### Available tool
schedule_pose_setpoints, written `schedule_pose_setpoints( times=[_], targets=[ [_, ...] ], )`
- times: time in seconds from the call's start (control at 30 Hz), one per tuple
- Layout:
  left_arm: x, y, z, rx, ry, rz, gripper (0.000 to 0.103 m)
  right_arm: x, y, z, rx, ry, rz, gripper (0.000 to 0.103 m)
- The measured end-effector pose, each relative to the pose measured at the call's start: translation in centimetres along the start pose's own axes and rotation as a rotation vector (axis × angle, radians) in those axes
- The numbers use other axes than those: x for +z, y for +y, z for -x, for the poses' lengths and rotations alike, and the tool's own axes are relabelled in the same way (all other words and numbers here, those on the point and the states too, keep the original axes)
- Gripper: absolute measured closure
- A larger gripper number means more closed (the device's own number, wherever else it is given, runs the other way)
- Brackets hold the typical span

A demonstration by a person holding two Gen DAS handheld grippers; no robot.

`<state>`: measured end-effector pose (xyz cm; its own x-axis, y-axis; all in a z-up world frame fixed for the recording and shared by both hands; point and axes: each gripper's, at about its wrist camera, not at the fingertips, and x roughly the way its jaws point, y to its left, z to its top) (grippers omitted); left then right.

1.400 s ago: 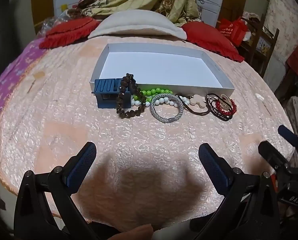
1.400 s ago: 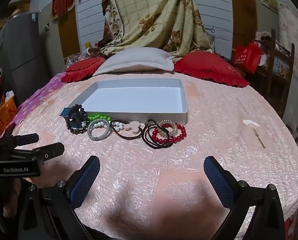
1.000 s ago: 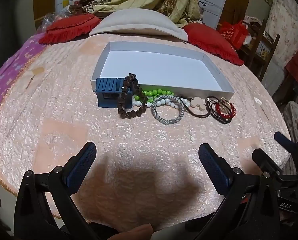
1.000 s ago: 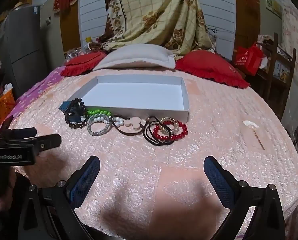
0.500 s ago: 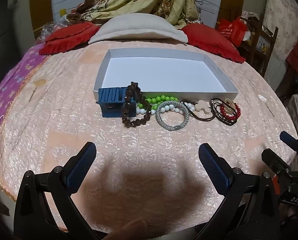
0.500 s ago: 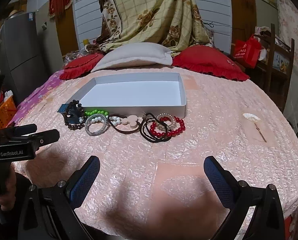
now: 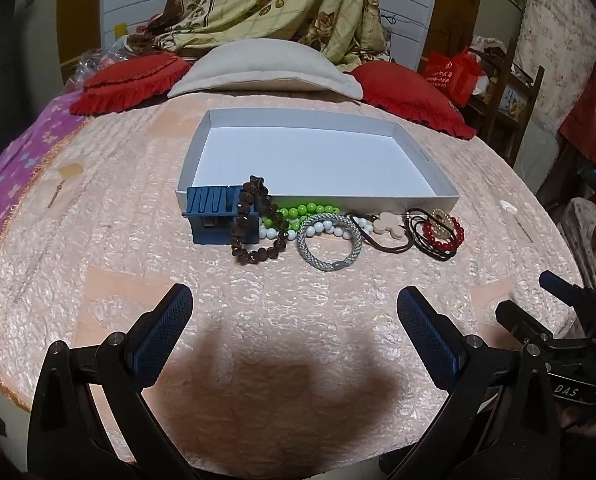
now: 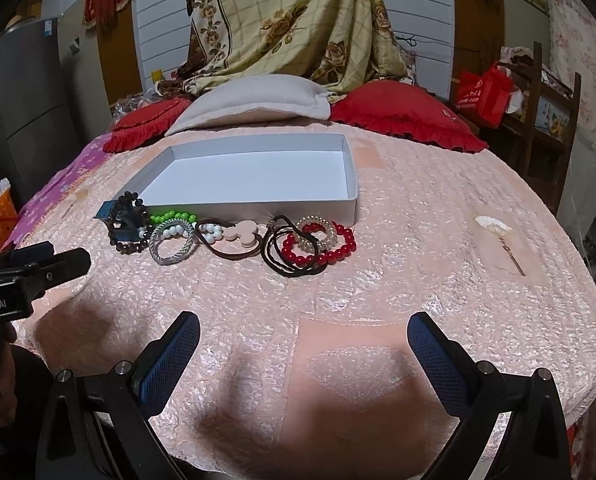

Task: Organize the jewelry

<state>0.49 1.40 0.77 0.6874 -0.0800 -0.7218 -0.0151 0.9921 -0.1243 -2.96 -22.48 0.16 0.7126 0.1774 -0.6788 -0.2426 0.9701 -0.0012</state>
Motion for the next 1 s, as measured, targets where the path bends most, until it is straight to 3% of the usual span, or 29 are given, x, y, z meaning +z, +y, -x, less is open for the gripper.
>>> schedule_pose_setpoints(
  times=[0.17,0.4,0.7,0.83,1.0],
  targets=[
    [-0.1,-0.1,0.0,0.006,-0.002,-0.007,0.001,0.0,0.1,0.1,-0.009,-0.003,0.008,0.000],
    [-0.5,-1.6,-0.6,0.094,0.004,-0.084,0.001,0.2,0.2,0.6,0.009,-0.024,0.003,0.000],
    [-0.5,-0.7,0.0,0.089,-0.034,-0.036,0.001,-0.2,0.3,0.7,0.031,-0.020,-0.004,0.000],
    [-0.4,-0.1,0.2,0.074,-0.037,-0.005,0.001,0.0,0.7,1.0,-0.001,-0.041,0.029,0.000],
    [-0.4,0.1,0.2,0.059,-0.023,0.009,0.001,1.7,0.9,2.1,0.064,-0.083,0.101,0.000]
  ],
)
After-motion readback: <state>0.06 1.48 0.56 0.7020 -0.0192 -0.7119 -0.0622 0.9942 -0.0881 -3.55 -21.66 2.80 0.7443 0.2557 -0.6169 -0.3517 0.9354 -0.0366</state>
